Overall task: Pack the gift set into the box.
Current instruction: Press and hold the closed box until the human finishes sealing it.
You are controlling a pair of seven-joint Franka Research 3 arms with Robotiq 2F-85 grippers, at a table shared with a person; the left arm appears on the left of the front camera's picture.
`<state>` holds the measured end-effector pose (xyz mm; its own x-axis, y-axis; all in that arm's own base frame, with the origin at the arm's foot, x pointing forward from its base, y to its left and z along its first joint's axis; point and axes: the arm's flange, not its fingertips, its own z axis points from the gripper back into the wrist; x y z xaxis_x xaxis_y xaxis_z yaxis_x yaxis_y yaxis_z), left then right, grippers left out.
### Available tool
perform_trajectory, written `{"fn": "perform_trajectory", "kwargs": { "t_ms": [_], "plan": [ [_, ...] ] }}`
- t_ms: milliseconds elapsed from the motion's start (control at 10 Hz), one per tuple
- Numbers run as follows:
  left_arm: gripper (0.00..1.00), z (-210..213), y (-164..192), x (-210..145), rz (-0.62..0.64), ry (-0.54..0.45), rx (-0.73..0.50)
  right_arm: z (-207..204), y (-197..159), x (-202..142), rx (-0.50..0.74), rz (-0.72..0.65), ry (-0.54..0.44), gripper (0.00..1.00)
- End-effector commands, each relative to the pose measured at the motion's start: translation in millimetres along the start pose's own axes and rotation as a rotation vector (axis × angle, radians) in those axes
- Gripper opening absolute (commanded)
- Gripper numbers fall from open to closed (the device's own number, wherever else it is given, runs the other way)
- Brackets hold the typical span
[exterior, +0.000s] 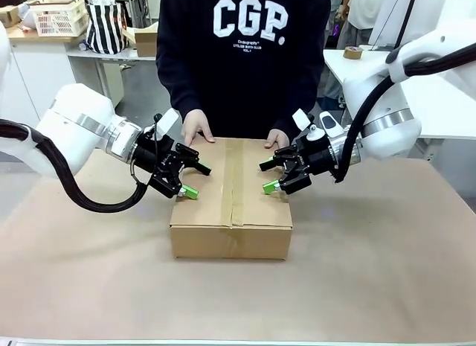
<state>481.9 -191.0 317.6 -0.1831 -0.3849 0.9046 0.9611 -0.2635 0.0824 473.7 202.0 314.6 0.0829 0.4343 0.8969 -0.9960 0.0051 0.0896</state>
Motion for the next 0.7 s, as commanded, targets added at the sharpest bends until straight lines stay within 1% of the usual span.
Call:
{"fn": "perform_trajectory", "kwargs": {
  "t_ms": [0, 600],
  "plan": [
    [1.00, -0.8, -1.1, -1.9, 0.004, 0.002, 0.000, -0.6, -0.1, -0.4, -0.002, 0.000, 0.002, 1.00],
    [1.00, -0.8, -1.1, -1.9, 0.004, 0.002, 0.000, -0.6, -0.1, -0.4, -0.002, 0.000, 0.002, 1.00]
  ]
}}
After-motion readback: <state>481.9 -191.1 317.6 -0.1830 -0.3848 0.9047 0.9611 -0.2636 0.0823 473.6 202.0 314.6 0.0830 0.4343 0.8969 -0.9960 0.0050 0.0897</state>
